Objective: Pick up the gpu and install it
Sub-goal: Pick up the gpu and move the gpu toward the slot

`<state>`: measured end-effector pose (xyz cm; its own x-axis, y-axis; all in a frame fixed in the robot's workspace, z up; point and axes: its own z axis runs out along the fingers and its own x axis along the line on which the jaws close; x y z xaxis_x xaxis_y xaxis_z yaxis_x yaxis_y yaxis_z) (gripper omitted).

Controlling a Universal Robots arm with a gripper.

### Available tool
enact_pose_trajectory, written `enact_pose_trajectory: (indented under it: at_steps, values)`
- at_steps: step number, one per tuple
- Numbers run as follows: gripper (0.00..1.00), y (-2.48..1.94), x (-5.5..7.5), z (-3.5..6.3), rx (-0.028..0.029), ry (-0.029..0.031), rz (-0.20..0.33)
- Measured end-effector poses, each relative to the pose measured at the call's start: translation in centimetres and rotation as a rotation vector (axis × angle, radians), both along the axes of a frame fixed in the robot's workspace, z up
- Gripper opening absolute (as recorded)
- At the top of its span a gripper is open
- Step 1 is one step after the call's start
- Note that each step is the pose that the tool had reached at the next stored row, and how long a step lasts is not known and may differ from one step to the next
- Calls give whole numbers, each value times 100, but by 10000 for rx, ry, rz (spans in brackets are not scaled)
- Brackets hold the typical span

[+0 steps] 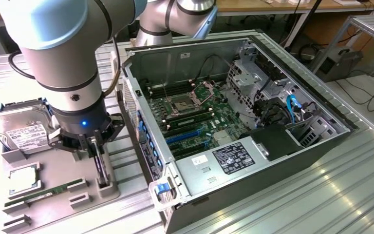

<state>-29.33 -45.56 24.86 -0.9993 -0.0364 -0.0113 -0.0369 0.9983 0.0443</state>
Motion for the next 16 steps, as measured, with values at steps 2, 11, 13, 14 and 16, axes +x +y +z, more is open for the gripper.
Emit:
enact_pose_trajectory:
  at_steps: [2,11,13,14,16]
  values:
    - [26,0,0,51,2,-1,0]
    - [26,-2,2,321,45,0,0]
    - [26,-4,5,413,63,-1,1]
    - [26,-5,7,464,69,1,0]
    - [26,-9,15,576,83,1,0]
